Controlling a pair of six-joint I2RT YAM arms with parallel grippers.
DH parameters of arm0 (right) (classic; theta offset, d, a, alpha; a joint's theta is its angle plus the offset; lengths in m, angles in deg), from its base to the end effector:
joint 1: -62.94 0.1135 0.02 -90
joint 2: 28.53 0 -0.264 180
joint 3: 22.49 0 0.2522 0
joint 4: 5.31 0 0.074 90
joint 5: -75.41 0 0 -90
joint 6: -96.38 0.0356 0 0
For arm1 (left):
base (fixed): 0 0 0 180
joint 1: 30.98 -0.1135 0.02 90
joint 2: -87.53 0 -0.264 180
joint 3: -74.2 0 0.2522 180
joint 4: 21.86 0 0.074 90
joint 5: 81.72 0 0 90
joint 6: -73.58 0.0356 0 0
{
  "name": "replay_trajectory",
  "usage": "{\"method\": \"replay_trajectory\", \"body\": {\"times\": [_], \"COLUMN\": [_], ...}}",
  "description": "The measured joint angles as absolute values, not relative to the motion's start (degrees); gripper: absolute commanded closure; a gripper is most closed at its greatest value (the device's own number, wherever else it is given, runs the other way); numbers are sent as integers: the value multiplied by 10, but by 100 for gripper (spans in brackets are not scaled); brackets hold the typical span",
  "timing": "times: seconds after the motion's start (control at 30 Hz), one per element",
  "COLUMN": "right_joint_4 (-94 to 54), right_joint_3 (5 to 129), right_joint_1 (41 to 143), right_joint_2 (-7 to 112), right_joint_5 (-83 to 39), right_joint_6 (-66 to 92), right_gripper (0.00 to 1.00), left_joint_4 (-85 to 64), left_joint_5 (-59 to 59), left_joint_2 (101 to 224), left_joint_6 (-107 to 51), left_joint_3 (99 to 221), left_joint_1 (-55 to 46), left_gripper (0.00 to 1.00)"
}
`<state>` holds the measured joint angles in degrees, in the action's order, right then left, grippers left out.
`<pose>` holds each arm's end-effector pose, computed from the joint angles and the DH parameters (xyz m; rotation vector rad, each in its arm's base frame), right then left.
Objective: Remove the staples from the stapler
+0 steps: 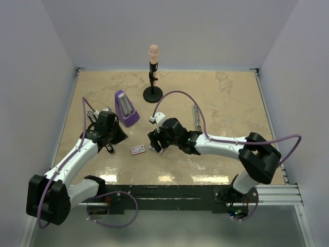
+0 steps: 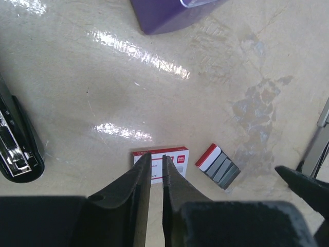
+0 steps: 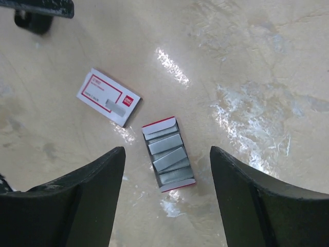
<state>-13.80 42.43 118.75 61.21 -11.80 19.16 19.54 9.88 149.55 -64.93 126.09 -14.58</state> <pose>0.1921 0.2797 0.2115 -0.7876 2.0774 0.6305 0.2042 -0.0591 0.2165 -0.7101 2.4230 -0.4430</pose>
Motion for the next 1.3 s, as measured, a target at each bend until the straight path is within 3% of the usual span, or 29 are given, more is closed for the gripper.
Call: {"method": "replay_trajectory", "body": {"times": [0.37, 1.3], "right_joint_4": [-157, -190], "right_joint_3": [457, 479], "right_joint_1": [1187, 1192], "right_joint_2": [698, 745], "right_joint_5": [-156, -167], "right_joint_6": [29, -27], "right_gripper": [24, 44], "left_joint_4": [195, 155], "left_joint_5": [10, -53], "left_joint_2": [1493, 1517], "left_joint_6": [-602, -603], "left_joint_3": [1228, 1173], "left_joint_1": [-186, -186], "left_gripper": [61, 66]}}
